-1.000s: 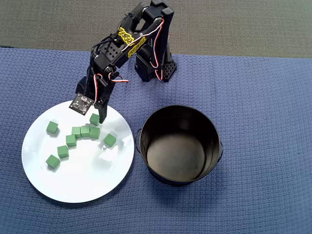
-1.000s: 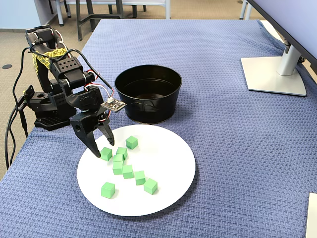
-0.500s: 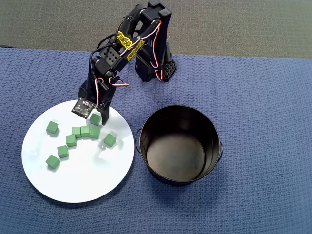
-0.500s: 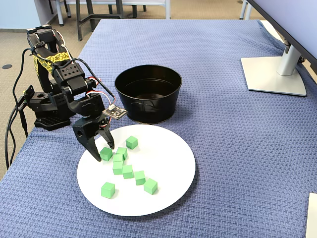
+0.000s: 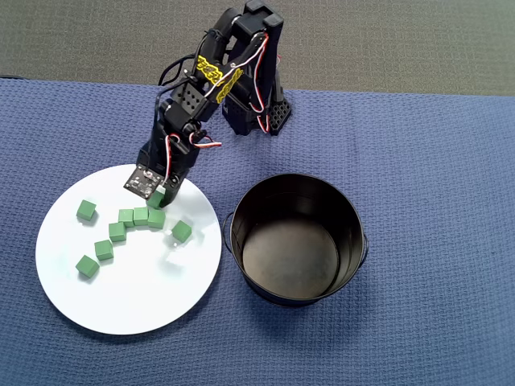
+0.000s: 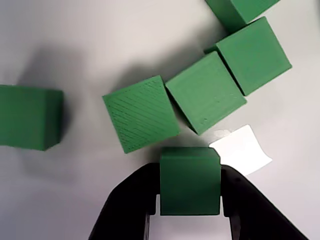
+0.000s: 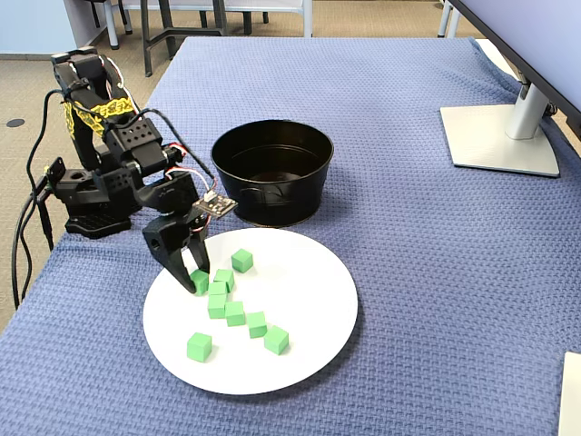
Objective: Pick up the green cubes from the white plate and place them in the black recipient
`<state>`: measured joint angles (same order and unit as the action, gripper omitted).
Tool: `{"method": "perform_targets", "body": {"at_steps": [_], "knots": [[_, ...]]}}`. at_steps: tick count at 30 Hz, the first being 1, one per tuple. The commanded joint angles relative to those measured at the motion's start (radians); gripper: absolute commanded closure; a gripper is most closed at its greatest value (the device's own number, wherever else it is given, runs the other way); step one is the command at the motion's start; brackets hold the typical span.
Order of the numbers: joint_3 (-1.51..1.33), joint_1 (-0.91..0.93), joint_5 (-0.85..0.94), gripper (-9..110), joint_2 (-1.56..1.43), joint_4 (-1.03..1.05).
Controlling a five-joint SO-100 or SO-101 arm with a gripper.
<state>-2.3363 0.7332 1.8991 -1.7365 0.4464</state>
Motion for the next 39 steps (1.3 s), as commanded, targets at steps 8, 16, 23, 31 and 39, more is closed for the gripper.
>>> {"method": "perform_targets", "body": {"at_steps": [8,16,23,31,39], "knots": [[0.241,-0.101,-0.449,101,-0.405,0.483],[0.348,-0.272,-0.785,101,-0.652,0.759],[0.515,-0.566,-1.154,102,-0.558,0.778],[0.664,-0.922,-1.442,102,-0.244,0.742],[0.675,-0.920,-1.364,62,-0.265,0.699]]}}
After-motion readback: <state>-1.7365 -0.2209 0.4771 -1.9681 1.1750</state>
